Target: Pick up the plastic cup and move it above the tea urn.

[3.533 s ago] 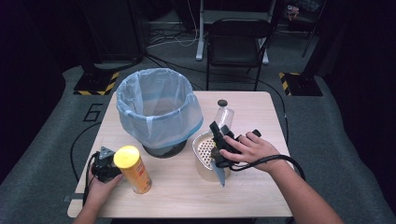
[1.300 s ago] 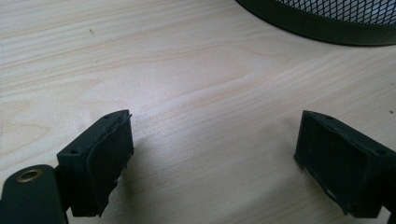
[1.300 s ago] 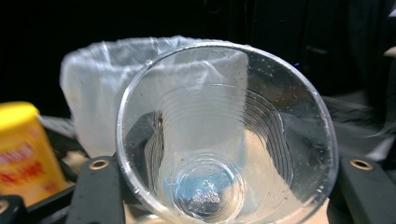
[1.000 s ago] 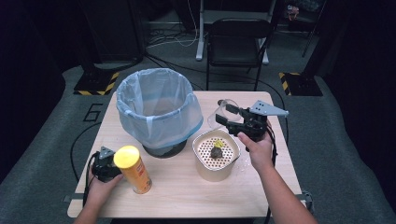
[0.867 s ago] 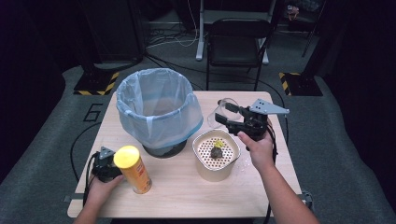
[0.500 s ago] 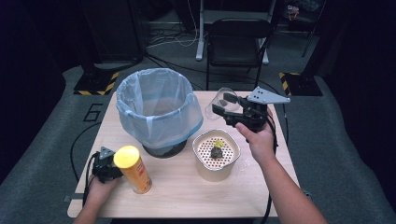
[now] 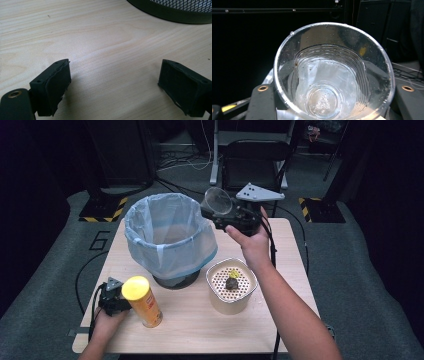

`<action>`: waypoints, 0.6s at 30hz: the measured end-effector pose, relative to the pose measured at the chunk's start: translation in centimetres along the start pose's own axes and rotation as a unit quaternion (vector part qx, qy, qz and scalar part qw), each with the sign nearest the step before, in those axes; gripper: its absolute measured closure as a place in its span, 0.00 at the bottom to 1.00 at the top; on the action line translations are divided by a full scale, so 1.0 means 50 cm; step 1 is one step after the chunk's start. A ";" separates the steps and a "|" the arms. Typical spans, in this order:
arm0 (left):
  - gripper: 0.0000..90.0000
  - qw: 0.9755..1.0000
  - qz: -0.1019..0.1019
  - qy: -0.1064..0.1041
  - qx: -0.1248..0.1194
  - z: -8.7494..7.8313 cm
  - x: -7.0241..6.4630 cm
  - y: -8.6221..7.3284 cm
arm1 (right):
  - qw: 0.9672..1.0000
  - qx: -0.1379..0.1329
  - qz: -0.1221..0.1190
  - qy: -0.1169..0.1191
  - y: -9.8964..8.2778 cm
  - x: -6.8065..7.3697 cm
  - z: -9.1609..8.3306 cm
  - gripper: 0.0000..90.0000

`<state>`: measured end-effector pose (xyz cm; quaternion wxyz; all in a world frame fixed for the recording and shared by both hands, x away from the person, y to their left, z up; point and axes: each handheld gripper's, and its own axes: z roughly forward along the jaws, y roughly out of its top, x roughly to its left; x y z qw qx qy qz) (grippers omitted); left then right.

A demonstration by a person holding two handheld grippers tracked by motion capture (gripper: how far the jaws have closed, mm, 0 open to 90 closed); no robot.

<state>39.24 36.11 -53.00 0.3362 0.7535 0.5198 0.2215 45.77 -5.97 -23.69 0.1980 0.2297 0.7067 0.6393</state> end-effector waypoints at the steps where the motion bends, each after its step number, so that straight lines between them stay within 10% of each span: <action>1: 0.12 1.000 0.000 0.000 0.000 0.000 0.000 0.000 | 1.000 -0.002 0.001 0.001 0.002 0.000 0.008 0.38; 18: 0.12 1.000 0.000 0.000 0.000 0.000 0.000 0.000 | 1.000 0.015 0.003 0.019 -0.009 0.006 0.132 0.37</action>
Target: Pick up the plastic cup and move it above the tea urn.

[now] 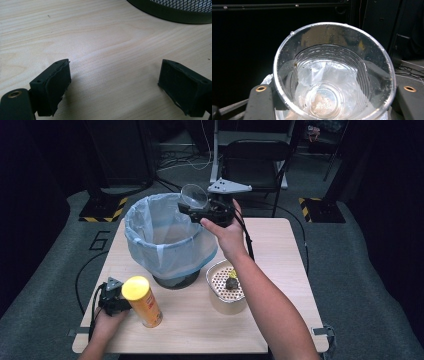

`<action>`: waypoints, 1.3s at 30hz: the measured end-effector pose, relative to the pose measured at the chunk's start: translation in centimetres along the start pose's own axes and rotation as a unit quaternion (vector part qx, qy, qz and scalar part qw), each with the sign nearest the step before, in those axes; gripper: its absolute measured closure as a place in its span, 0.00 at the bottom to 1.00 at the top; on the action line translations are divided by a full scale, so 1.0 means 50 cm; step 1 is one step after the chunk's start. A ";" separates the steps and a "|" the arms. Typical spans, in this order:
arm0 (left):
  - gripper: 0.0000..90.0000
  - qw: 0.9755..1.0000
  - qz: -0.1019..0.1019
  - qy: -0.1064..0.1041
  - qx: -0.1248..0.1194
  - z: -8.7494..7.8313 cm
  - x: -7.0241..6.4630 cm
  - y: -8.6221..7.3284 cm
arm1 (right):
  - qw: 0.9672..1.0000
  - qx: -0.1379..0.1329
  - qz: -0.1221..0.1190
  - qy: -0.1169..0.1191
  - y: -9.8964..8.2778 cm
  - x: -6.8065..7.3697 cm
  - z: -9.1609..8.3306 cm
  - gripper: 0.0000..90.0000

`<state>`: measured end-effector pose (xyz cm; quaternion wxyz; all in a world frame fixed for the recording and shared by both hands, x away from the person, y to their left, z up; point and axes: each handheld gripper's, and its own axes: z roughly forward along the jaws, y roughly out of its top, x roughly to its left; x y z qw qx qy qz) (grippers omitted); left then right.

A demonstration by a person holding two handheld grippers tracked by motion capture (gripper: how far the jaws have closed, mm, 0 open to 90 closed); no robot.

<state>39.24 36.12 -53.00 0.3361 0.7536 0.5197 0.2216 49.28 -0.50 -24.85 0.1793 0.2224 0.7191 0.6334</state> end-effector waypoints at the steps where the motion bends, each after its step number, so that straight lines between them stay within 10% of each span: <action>1: 0.12 1.000 0.000 0.000 0.000 0.000 0.000 0.000 | 1.000 0.003 0.000 0.003 0.000 0.000 0.004 0.37; 15: 0.12 1.000 0.000 0.000 0.000 0.000 0.000 0.000 | 0.996 0.086 0.003 0.004 -0.022 0.053 0.111 0.13; 39: 0.15 1.000 0.001 -0.005 -0.002 -0.004 0.000 -0.001 | 0.997 0.074 -0.002 -0.007 -0.021 0.040 0.010 0.08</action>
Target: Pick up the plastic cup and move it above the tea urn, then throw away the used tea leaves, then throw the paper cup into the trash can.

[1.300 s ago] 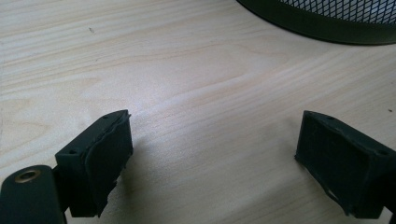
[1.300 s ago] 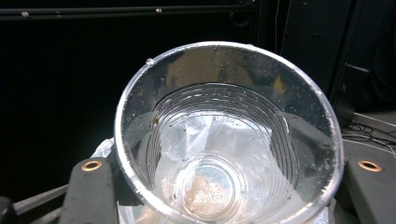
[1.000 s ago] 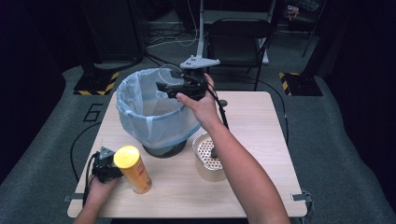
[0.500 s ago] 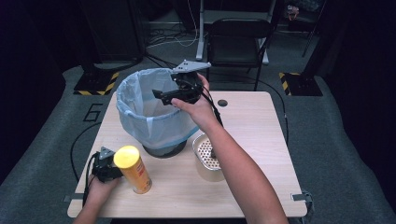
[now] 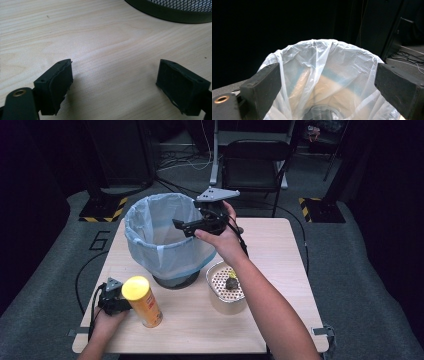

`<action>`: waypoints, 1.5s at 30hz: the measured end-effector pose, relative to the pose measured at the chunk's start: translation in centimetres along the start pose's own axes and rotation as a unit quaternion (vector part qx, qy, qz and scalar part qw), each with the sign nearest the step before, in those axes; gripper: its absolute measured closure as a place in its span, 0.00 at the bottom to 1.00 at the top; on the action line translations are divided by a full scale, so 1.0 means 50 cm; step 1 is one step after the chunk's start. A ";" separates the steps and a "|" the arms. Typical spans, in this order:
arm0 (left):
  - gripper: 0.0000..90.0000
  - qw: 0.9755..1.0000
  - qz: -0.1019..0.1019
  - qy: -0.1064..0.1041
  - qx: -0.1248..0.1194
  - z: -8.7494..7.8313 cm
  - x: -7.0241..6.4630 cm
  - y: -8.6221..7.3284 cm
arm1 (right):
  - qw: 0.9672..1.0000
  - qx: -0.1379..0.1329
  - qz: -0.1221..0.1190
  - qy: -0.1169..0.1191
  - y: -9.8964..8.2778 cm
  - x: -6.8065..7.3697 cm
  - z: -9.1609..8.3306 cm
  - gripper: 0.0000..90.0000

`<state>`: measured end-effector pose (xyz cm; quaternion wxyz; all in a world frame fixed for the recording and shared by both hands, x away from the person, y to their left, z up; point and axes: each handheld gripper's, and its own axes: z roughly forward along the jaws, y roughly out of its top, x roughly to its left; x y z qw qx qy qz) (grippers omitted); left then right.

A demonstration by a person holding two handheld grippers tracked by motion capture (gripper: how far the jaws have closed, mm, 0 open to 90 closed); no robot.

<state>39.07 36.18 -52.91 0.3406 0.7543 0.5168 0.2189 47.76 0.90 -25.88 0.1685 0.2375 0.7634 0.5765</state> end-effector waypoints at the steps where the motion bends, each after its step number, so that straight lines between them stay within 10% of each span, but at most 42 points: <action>1: 0.15 1.000 -0.006 -0.003 0.001 0.000 0.000 0.000 | 1.000 -0.003 -0.003 0.001 -0.001 -0.002 -0.004 0.08; 18: 0.18 0.999 -0.019 -0.033 -0.008 -0.030 0.006 0.014 | 0.999 -0.015 -0.015 -0.026 -0.057 -0.017 -0.121 0.27; 45: 0.16 0.997 -0.033 -0.040 -0.054 -0.110 0.011 0.053 | 0.991 -0.010 0.009 -0.131 -0.279 -0.045 -0.277 0.27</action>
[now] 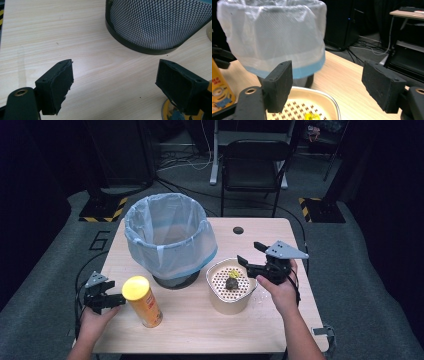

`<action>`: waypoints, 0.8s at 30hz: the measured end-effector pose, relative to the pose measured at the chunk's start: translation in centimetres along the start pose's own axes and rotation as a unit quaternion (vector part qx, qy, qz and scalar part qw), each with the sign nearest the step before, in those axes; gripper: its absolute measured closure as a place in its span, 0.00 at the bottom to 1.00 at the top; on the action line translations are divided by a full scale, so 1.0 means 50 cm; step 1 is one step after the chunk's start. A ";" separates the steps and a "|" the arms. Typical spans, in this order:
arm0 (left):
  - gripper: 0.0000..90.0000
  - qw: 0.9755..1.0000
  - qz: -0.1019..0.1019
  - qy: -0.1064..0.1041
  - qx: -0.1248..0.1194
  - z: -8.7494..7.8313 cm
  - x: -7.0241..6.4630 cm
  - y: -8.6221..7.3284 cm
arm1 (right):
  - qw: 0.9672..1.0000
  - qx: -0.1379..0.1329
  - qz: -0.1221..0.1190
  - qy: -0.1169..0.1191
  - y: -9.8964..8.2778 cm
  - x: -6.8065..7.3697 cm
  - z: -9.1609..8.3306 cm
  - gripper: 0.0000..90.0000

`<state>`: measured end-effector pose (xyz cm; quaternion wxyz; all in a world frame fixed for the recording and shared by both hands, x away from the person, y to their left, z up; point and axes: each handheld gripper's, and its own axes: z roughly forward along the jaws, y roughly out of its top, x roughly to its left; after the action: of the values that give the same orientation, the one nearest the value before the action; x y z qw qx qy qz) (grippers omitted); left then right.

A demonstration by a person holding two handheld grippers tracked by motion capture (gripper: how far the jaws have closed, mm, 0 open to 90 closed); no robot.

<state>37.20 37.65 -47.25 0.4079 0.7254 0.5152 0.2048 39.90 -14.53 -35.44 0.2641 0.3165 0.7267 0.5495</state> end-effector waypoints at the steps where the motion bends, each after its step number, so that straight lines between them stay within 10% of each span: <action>1: 0.16 1.000 0.000 0.004 0.001 -0.003 0.001 0.002 | 1.000 -0.001 0.003 0.000 -0.004 -0.002 -0.004 0.27; 24: 0.11 0.999 0.024 -0.047 -0.003 -0.096 -0.010 -0.025 | 0.997 -0.003 0.046 -0.063 -0.105 -0.069 -0.060 0.29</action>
<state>32.84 39.19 -45.37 0.4286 0.7451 0.4776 0.1819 39.08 -20.03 -39.60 0.2849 0.3829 0.6914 0.5424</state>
